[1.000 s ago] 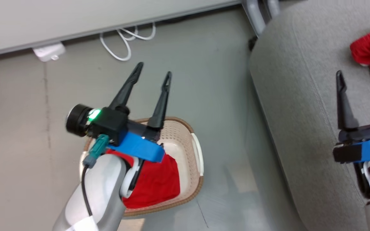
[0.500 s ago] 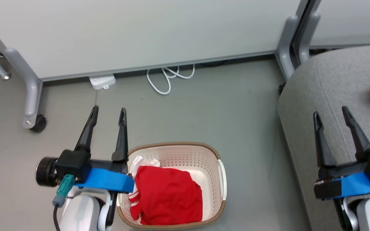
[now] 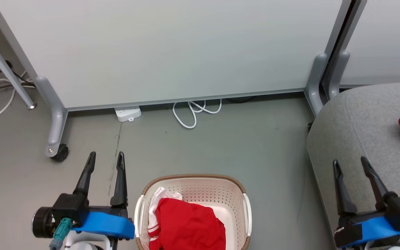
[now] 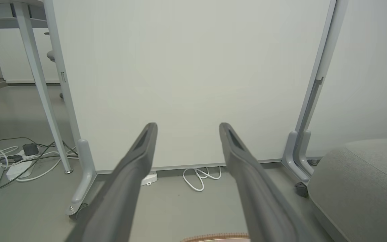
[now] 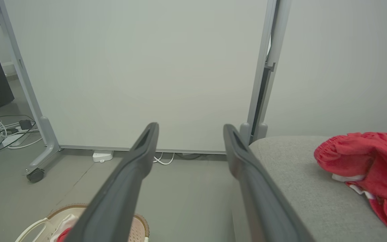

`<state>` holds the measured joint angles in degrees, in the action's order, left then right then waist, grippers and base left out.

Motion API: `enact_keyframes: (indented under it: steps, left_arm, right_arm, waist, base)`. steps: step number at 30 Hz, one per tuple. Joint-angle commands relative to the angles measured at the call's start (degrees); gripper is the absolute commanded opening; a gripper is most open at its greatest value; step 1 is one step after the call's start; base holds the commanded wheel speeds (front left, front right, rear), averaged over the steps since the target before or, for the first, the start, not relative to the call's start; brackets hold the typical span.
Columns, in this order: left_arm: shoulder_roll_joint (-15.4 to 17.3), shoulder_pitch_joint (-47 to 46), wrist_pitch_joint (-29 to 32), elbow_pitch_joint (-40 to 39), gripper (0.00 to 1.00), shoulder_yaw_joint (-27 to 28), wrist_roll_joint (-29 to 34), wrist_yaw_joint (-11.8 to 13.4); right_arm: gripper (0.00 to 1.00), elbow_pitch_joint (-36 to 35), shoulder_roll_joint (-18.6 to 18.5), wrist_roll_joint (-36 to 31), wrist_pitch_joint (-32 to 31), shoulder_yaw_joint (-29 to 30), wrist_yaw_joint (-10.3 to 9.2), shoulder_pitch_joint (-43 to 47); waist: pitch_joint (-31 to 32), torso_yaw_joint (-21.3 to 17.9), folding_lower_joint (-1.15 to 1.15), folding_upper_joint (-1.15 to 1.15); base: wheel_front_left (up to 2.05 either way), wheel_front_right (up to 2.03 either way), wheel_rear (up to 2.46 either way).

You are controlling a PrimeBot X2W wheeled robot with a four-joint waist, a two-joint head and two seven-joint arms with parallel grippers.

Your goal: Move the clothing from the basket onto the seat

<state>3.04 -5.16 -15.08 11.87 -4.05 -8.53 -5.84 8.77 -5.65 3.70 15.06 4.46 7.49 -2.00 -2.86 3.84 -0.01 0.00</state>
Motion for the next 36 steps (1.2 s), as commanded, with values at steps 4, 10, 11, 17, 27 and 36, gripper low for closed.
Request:
enact_keyframes:
  steps: [4,10,11,17,27,36]
  left_arm:
    - [-0.15,1.51,-0.13,0.84,1.00,0.74,0.61,-0.65]
    - [-0.18,2.57,-0.14,1.60,1.00,0.79,-0.18,-0.89]
    - [-0.17,2.61,-0.14,1.66,1.00,0.72,-0.31,-0.92]
    - [-0.18,2.43,-0.13,1.95,1.00,0.52,-0.46,-1.05]
    - [-0.19,-1.39,-0.13,3.20,1.00,-1.63,-0.65,-1.48]
    - [2.45,-10.79,-0.13,8.84,1.00,-10.22,-0.56,-1.64]
  right_arm:
    - [1.00,0.68,0.66,0.46,0.18,-0.16,0.01,1.83]
    - [1.00,1.21,1.12,0.58,0.18,-0.49,0.01,2.43]
    - [1.00,1.27,1.15,0.63,0.18,-0.52,0.01,2.45]
    - [1.00,1.48,1.23,0.74,0.18,-0.60,0.01,2.24]
    - [1.00,0.94,1.09,0.80,0.18,-1.13,0.01,-0.02]
    - [1.00,-0.23,-0.32,1.13,0.18,-2.81,0.01,-5.39]
  waist:
    - [1.37,0.41,0.01,0.00]
    - [1.93,0.02,0.01,0.00]
    - [1.97,-0.02,0.01,0.00]
    - [1.86,-0.13,0.01,0.00]
    - [-0.51,-0.66,0.01,0.00]
    - [-7.76,-3.35,0.01,0.00]
  base:
    - [0.00,0.00,0.00]
    - [0.00,0.00,0.00]
    - [0.00,0.00,0.00]
    - [0.00,0.00,0.00]
    - [0.00,0.00,0.00]
    - [0.00,0.00,0.00]
